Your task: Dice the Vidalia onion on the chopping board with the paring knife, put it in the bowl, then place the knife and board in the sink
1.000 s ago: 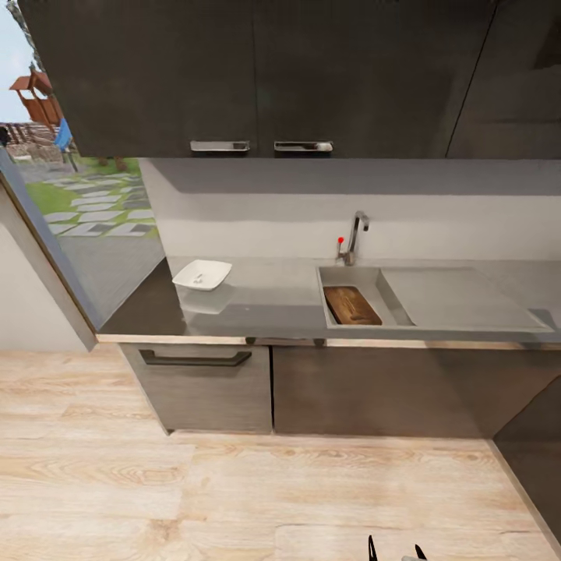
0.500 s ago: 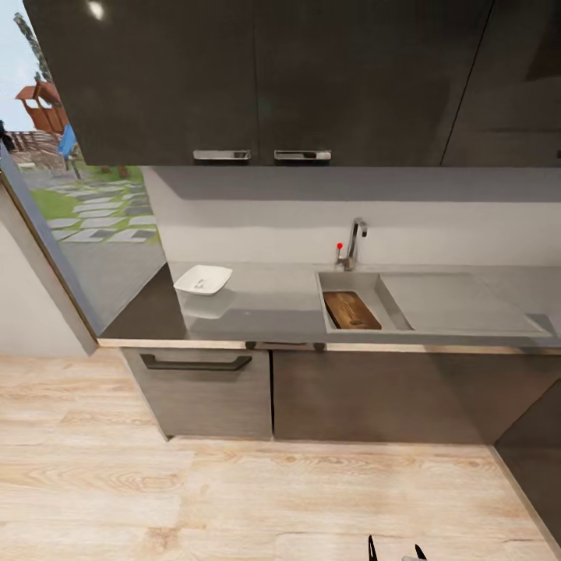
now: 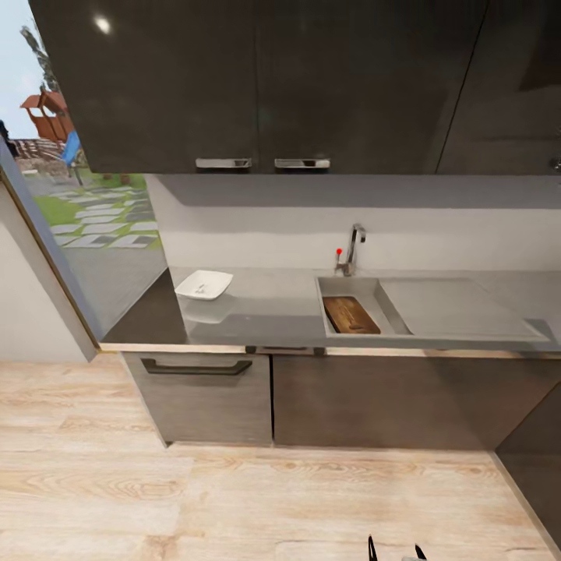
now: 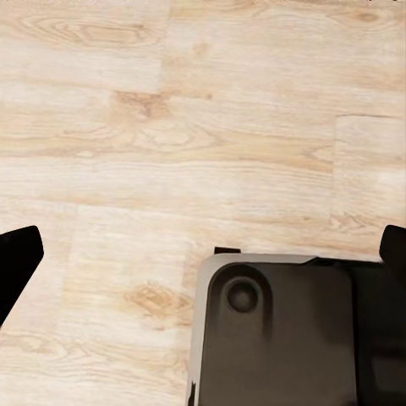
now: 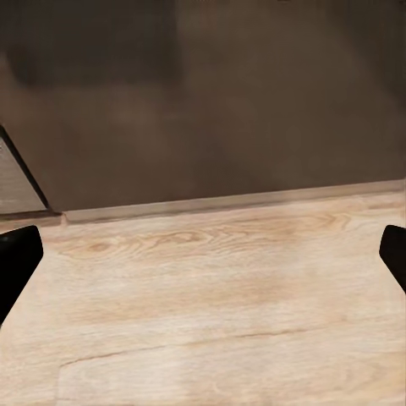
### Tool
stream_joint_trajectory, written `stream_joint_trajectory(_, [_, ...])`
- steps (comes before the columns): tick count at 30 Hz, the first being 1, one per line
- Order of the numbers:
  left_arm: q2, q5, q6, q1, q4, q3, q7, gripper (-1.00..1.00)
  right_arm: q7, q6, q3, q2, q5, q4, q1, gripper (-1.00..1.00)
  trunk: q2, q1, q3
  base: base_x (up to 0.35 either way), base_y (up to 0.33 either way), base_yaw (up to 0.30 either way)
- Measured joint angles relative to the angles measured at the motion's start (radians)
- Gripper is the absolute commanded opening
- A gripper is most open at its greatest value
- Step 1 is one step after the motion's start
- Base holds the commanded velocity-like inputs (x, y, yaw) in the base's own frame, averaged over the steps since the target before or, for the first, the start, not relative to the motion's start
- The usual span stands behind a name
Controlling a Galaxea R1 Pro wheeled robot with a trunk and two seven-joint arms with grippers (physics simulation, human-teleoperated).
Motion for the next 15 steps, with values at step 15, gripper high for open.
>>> stream_joint_trajectory(15, [0.0, 0.0, 0.0, 0.0, 0.001, 0.0, 0.0, 1.0, 0.0, 0.0, 0.0, 0.0, 0.0, 0.0, 0.0, 1.0, 0.0, 0.0, 0.024, 0.0, 0.0, 0.0])
